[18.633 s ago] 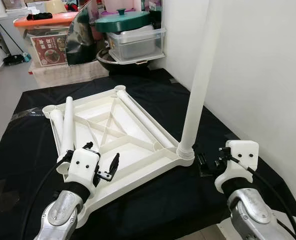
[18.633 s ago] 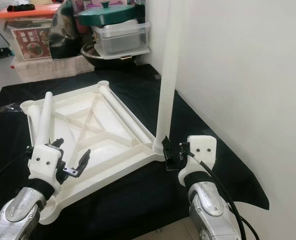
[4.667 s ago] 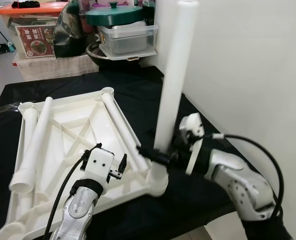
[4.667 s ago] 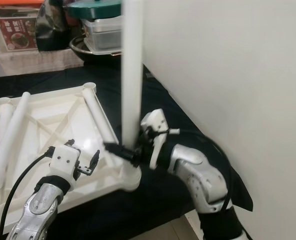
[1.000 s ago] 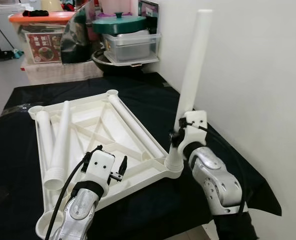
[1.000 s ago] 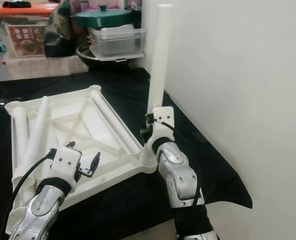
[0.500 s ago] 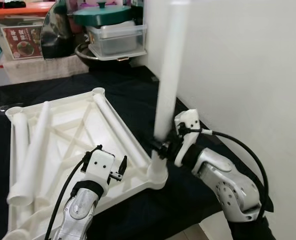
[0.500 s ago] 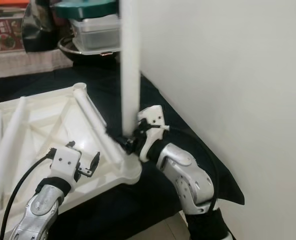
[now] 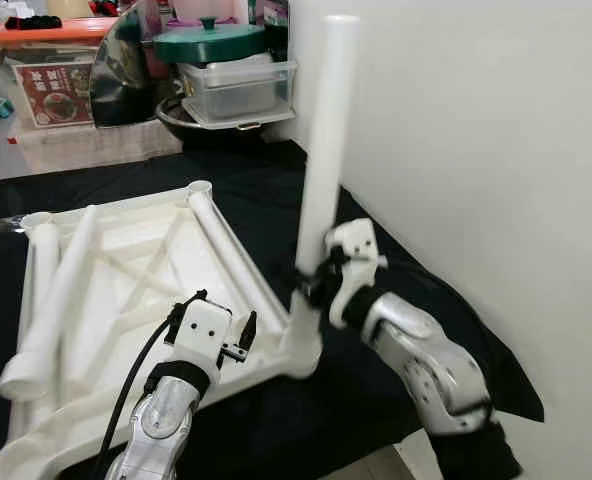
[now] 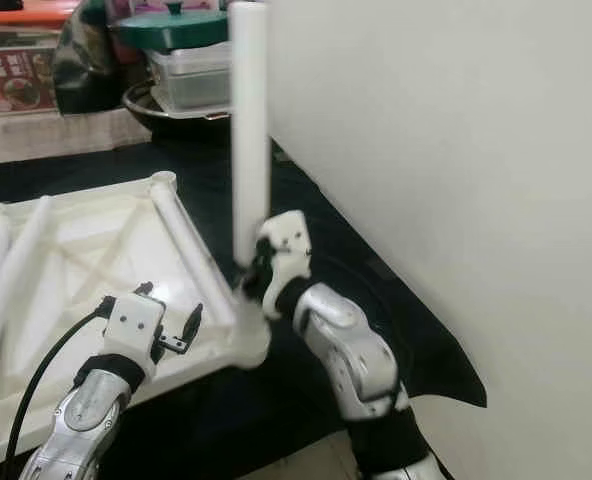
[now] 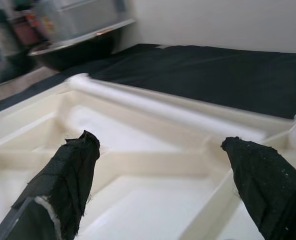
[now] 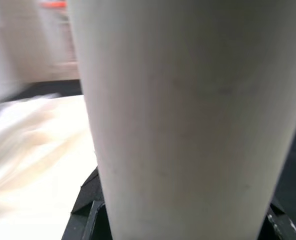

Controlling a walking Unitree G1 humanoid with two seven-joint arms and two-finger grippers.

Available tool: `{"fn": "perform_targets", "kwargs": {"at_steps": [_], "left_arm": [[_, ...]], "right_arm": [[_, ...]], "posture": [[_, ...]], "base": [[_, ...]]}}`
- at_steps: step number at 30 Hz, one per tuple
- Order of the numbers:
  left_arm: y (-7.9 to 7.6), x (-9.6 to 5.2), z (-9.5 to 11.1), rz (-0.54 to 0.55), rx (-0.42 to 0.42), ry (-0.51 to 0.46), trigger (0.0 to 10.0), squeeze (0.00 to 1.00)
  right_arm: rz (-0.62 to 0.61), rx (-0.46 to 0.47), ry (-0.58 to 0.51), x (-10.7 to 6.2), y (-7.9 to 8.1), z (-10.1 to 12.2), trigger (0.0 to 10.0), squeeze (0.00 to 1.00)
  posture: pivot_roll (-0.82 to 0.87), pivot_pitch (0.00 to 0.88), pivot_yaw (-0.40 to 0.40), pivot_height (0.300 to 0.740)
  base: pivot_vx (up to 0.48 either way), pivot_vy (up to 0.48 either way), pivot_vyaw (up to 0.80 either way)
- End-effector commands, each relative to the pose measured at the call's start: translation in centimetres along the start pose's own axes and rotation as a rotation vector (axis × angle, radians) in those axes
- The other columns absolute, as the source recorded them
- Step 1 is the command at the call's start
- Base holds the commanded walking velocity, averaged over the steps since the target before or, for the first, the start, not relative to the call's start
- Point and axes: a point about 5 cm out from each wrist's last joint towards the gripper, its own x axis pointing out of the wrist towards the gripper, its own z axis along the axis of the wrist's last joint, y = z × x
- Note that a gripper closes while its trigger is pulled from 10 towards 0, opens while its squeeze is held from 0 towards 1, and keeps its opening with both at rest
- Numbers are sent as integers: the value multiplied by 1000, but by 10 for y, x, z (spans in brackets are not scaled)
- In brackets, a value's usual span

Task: Building children table

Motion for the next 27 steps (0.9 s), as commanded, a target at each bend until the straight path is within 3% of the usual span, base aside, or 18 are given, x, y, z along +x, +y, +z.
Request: {"fn": "perform_targets", "kwargs": {"at_steps": [1, 3, 4, 6, 7, 12, 13, 14, 15, 16, 18, 19, 22, 23, 24, 25, 27], "left_arm": [[2, 0, -2, 2, 7, 8, 10000, 0], [2, 0, -2, 2, 7, 8, 10000, 0], [2, 0, -2, 2, 8, 9, 10000, 0], [1, 0, -2, 1, 8, 10, 10000, 0], [1, 0, -2, 1, 9, 10, 10000, 0], [2, 0, -2, 1, 10, 10, 10000, 0], [2, 0, -2, 0, 9, 10, 10000, 0], [2, 0, -2, 0, 9, 10, 10000, 0], [2, 1, -2, -1, 9, 10, 10000, 0], [2, 1, -3, -2, 8, 10, 10000, 0], [2, 1, -3, -4, 7, 10, 10000, 0], [2, 1, -3, -4, 7, 10, 10000, 0], [1, 0, -2, -7, 7, 9, 10000, 0], [1, 0, -2, -7, 7, 9, 10000, 0], [1, 1, -2, -7, 7, 10, 10000, 0], [1, 1, -2, -7, 7, 10, 10000, 0], [2, 1, -2, -6, 8, 11, 10000, 0]], "right_arm": [[-188, -1, 185, -7, -17, -38, 0, 0], [-188, -1, 185, -7, -17, -38, 0, 0], [-167, -16, 182, -7, -12, -36, 10000, 0], [-114, -28, 177, -6, -3, -34, 10000, 0], [-67, 8, 133, -6, 3, -28, 10000, 0], [-21, 64, 66, -6, 8, -19, 10000, 0], [47, 76, 50, -3, 12, -13, 10000, 1000], [47, 76, 50, -3, 12, -13, 10000, 1000], [171, 97, 8, -3, 19, -2, 10000, 0], [339, 110, -39, -8, 28, 9, 10000, 0], [556, 98, -92, -20, 40, 21, 10000, 0], [556, 98, -92, -20, 40, 21, 10000, 0], [744, 43, -89, -36, 49, 19, 10000, 0], [744, 43, -89, -36, 49, 19, 10000, 0], [803, 30, -73, -41, 52, 16, 8784, 0], [803, 30, -73, -41, 52, 16, 8784, 0], [873, 24, -45, -47, 57, 8, 1961, 0]], "posture": [[87, 0, -44, 740], [87, 0, -44, 740], [86, 0, -42, 740], [90, 0, -43, 740], [90, 0, -42, 740], [90, 0, -42, 740], [88, 0, -42, 740], [88, 0, -42, 740], [85, 0, -39, 740], [84, 0, -39, 740], [85, 0, -40, 740], [85, 0, -40, 740], [87, 0, -41, 740], [87, 0, -41, 740], [88, 0, -43, 740], [88, 0, -43, 740], [92, 0, -46, 740]], "base": [[0, 0, 0], [0, 0, 0], [0, 0, 0], [0, 0, 0], [0, 0, 0], [0, 0, 0], [0, 0, 0], [0, 0, 0], [0, 0, 0], [0, 0, 0], [0, 0, 0], [0, 0, 0], [0, 0, 0], [0, 0, 0], [0, 0, 0], [0, 0, 0], [0, 0, 0]]}}
